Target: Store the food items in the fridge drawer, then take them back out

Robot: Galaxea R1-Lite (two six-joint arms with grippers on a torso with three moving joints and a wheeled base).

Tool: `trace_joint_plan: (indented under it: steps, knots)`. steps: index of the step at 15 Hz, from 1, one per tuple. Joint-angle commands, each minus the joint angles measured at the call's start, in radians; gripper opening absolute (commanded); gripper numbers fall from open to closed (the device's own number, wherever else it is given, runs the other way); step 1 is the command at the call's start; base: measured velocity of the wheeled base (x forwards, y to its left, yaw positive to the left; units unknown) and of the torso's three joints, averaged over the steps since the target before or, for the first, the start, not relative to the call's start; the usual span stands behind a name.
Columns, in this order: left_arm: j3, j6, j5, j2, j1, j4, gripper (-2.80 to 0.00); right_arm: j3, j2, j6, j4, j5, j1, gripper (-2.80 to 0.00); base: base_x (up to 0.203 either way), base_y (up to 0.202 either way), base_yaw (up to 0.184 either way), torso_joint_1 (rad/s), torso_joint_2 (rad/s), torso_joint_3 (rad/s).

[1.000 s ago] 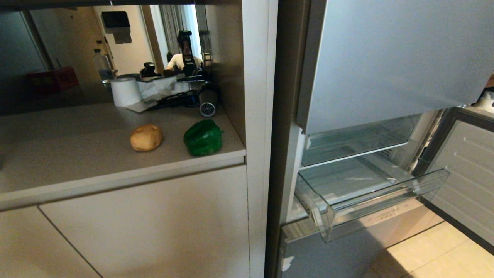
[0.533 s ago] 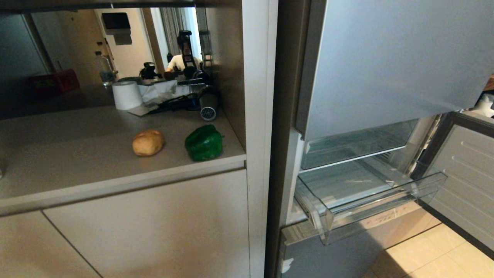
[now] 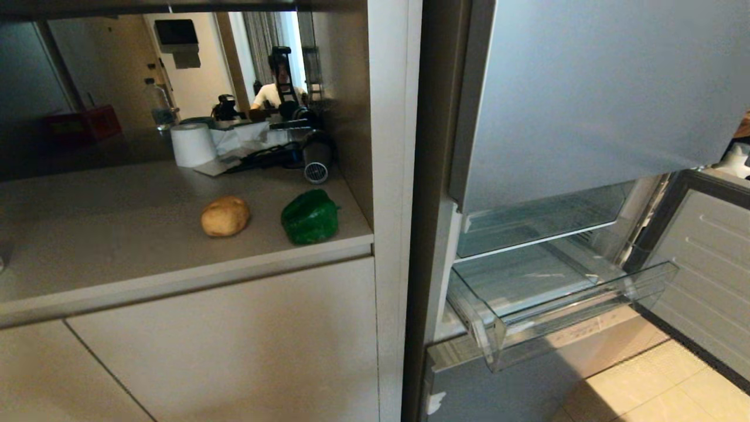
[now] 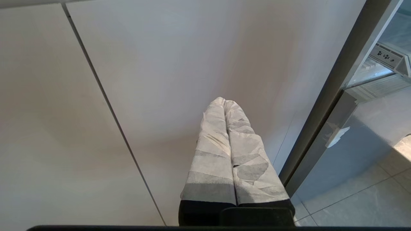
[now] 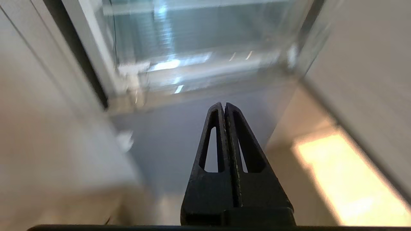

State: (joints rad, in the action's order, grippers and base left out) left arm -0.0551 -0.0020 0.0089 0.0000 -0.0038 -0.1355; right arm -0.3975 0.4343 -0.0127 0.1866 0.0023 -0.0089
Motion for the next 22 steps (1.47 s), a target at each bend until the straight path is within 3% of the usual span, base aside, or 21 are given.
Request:
trace_joint_plan:
  steps: [1,5,8,17,22]
  knots:
    - [0.000,-0.001,0.000,0.000,-0.001,-0.001,-2.80,-0.089,0.353,0.018,0.006,0.012,0.000,-2.80,0.000,0.000,0.000,0.000,0.00,0.000]
    - [0.000,0.000,0.000,0.000,0.000,-0.001,-2.80,-0.162,0.769,0.048,-0.127,0.034,0.001,-2.80,0.000,0.000,0.000,0.000,0.00,0.000]
    - [0.000,-0.001,0.000,0.000,-0.001,-0.001,-2.80,-0.189,0.965,0.057,-0.259,0.039,0.000,-2.80,0.000,0.000,0.000,0.000,0.00,0.000]
    - [0.000,-0.001,0.000,0.000,0.001,-0.001,-2.80,-0.249,1.342,0.052,-0.625,0.022,-0.025,-2.80,0.000,0.000,0.000,0.000,0.00,0.000]
    - [0.000,-0.001,0.000,0.000,0.001,-0.001,-2.80,-0.357,1.442,0.048,-0.667,0.015,-0.076,-2.80,0.000,0.000,0.000,0.000,0.00,0.000]
